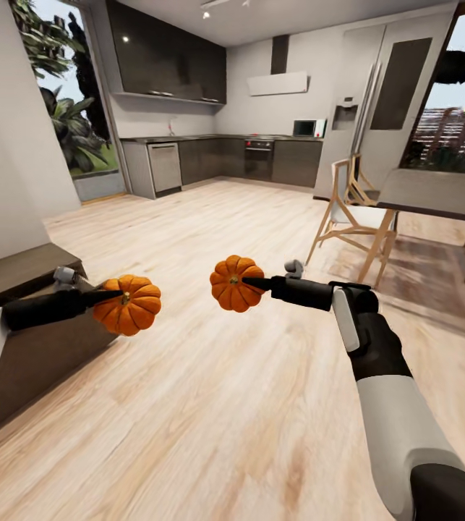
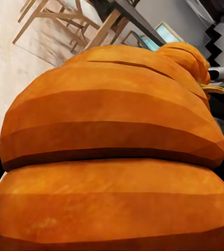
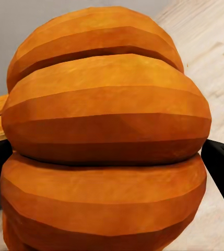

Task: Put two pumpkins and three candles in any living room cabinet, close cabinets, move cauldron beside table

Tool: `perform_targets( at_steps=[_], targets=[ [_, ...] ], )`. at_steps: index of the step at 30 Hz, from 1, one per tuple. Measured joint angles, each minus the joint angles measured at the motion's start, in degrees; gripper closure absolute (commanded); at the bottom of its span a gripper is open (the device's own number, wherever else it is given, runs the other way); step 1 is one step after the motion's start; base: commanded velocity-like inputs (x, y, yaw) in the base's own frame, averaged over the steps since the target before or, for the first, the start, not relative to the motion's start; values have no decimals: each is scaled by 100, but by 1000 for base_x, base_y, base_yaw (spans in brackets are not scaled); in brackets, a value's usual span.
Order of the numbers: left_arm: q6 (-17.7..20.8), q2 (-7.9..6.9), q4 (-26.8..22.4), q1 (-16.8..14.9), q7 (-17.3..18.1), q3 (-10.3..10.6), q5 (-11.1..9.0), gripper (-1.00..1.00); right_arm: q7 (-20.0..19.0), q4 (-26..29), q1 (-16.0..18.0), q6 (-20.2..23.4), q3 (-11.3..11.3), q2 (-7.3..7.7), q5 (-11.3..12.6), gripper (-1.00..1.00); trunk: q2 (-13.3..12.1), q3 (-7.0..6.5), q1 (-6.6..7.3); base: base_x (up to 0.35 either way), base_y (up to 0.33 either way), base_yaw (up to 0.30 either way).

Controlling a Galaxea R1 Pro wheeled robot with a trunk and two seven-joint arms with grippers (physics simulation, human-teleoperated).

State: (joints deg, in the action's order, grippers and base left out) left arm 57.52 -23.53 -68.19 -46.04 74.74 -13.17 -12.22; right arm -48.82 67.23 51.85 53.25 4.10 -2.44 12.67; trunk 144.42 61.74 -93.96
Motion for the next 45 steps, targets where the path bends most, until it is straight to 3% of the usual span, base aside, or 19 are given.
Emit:
perform_targets(
  at_steps=[29,45],
  targets=[
    [-3,4,9,1,-2,0,1,100,0,0,0,-1,0,-10,-3,100,0,0,0,311,0,286],
    [-3,1,9,2,-6,0,1,100,-3,0,0,-2,0,-5,-3,100,0,0,0,97,0,285]
  ],
)
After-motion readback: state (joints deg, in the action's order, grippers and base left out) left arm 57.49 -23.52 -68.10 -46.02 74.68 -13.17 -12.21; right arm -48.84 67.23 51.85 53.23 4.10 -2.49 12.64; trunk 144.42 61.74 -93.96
